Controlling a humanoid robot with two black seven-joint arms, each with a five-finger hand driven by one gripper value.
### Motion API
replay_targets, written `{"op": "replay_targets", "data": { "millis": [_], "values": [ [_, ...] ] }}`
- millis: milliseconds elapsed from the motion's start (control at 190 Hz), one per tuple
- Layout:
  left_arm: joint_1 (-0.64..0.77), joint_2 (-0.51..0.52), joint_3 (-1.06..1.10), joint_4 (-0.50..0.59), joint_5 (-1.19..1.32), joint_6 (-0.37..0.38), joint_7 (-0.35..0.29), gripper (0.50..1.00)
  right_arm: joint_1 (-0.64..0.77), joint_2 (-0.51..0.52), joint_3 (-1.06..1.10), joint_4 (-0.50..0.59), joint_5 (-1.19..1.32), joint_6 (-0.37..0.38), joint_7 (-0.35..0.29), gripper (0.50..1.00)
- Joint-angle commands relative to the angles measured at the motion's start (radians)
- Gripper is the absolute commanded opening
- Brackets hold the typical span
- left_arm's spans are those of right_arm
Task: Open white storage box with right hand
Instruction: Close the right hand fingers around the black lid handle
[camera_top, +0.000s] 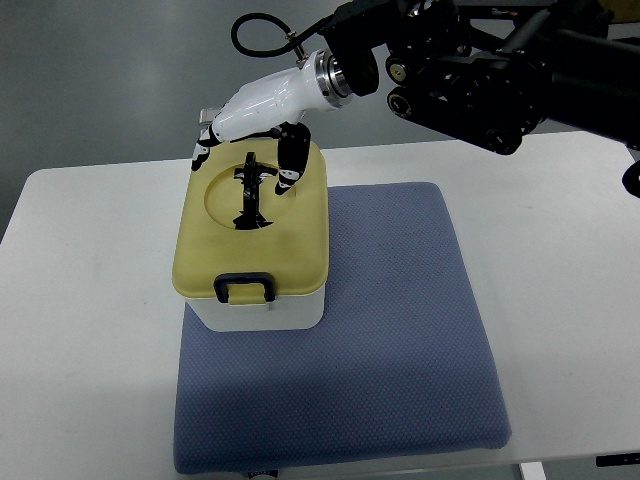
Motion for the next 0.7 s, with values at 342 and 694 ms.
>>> {"op": "replay_targets", "data": {
  "millis": [342, 694],
  "values": [
    [0.0, 0.0, 0.0, 0.002, 0.0, 0.0, 0.0, 1.0, 0.021, 0.049, -0.101, -0.004, -0.085, -0.043, 0.0, 0.803],
    [0.0, 0.0, 0.0, 0.002, 0.002, 0.0, 0.0, 1.0, 0.044, 0.057, -0.102, -0.004, -0.114, -0.051, -0.002, 0.719]
  ]
}}
